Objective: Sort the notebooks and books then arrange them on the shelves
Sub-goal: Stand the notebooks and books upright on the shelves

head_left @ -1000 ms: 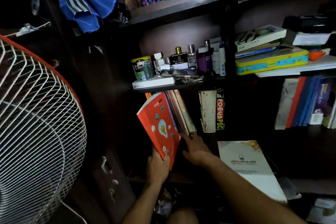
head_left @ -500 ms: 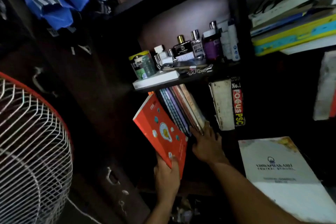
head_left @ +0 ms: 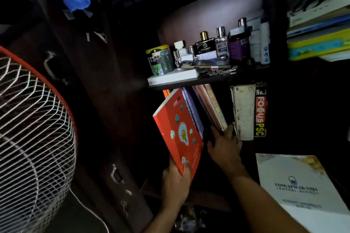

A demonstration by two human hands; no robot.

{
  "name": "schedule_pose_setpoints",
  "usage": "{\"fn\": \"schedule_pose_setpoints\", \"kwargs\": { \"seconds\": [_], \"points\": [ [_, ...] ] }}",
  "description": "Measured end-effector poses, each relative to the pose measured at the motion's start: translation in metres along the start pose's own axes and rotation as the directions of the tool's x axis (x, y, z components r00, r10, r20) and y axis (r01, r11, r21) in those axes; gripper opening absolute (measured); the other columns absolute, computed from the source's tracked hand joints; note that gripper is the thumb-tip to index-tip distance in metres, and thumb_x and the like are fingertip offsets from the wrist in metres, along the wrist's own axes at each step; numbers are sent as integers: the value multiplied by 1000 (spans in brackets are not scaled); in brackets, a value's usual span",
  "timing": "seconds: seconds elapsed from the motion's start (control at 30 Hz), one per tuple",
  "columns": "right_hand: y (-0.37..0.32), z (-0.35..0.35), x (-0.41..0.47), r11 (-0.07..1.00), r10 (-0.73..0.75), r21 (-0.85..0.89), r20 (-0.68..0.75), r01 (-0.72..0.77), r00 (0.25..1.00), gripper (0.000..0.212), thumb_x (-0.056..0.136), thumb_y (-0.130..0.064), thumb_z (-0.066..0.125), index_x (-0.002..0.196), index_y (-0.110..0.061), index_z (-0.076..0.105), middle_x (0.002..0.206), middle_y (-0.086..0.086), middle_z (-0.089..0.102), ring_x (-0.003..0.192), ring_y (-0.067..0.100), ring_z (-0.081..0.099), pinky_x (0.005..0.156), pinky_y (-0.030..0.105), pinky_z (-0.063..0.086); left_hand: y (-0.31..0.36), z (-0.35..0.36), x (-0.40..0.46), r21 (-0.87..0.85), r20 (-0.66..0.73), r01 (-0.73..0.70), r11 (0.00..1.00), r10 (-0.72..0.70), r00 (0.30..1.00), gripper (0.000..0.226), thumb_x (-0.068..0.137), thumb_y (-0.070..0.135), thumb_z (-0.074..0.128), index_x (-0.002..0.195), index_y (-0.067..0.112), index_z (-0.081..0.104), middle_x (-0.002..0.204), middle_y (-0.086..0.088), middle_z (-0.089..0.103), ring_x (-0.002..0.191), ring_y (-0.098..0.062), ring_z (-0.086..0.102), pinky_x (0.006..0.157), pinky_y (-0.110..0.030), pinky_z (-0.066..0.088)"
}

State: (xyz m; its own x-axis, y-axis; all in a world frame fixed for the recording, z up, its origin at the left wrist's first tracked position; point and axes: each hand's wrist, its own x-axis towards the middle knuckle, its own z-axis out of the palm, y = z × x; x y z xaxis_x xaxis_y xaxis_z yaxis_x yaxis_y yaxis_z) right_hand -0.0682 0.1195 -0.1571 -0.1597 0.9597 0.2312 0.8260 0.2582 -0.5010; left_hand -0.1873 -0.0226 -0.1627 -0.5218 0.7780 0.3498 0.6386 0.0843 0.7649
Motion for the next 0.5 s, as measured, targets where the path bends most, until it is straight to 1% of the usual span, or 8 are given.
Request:
{"fn": "schedule_pose_setpoints", "kwargs": {
  "seconds": [0.1, 0.17, 0.2, 0.27, 0.33, 0.37, 0.43, 0.5],
  "points": [
    [2, -5, 0, 997, 26, 75, -7, -25, 1000, 62, 98, -44, 48, 156, -32, 28, 162, 24, 8, 140, 41, 36, 113, 51, 27, 2, -2, -2, -5, 60, -14, 1000, 14, 998, 62, 97, 53, 51, 150, 22, 41, 131, 4, 62, 118, -18, 62, 99, -37, 52],
    [2, -7, -2, 994, 27, 110, -4, -26, 1000, 62, 98, -42, 48, 155, -31, 31, 158, 21, 16, 139, 39, 37, 114, 51, 25, 2, -3, -2, -3, 111, -7, 1000, 7, 994, 69, 90, 61, 46, 150, 26, 39, 132, 6, 61, 120, -18, 61, 100, -40, 52],
    [2, -8, -2, 992, 31, 122, 0, -30, 1000, 62, 97, -43, 49, 155, -31, 31, 156, 20, 19, 138, 38, 38, 116, 52, 23, 2, -4, -1, -1, 131, -4, 1000, 4, 991, 69, 90, 62, 46, 149, 27, 39, 132, 6, 61, 120, -17, 60, 101, -41, 52],
    [2, -9, -2, 989, 42, 141, 2, -42, 999, 62, 96, -46, 49, 154, -32, 32, 154, 18, 23, 139, 37, 38, 117, 53, 20, -1, -5, 1, -3, 148, 1, 1000, -1, 989, 58, 94, 58, 50, 144, 29, 43, 128, 10, 61, 118, -16, 61, 100, -41, 53],
    [2, -9, -2, 987, 52, 154, -1, -51, 999, 65, 94, -52, 49, 154, -33, 33, 154, 18, 25, 138, 37, 38, 117, 53, 20, -4, -3, 6, -20, 156, 19, 1000, -16, 988, 43, 96, 53, 55, 134, 37, 44, 121, 15, 61, 115, -14, 63, 98, -40, 54],
    [3, -8, -2, 987, 55, 151, -2, -54, 999, 67, 93, -55, 50, 154, -33, 34, 154, 17, 26, 138, 36, 39, 117, 52, 22, -5, -2, 8, -28, 158, 26, 999, -21, 987, 40, 97, 51, 57, 132, 38, 44, 118, 17, 60, 115, -13, 63, 97, -38, 54],
    [3, -8, -2, 988, 57, 142, -9, -55, 998, 71, 90, -61, 52, 153, -34, 34, 152, 15, 28, 137, 35, 39, 115, 51, 24, -3, 1, 12, -26, 161, 18, 999, -14, 987, 45, 98, 45, 58, 139, 30, 46, 118, 17, 60, 115, -13, 63, 97, -33, 53],
    [3, -8, -1, 989, 54, 138, -15, -52, 998, 73, 89, -64, 53, 153, -34, 34, 150, 14, 30, 138, 34, 39, 114, 50, 25, -1, 3, 17, 8, 177, -11, 1000, 10, 984, 53, 99, 45, 57, 145, 23, 44, 124, 12, 62, 116, -13, 63, 94, -28, 52]
  ]
}}
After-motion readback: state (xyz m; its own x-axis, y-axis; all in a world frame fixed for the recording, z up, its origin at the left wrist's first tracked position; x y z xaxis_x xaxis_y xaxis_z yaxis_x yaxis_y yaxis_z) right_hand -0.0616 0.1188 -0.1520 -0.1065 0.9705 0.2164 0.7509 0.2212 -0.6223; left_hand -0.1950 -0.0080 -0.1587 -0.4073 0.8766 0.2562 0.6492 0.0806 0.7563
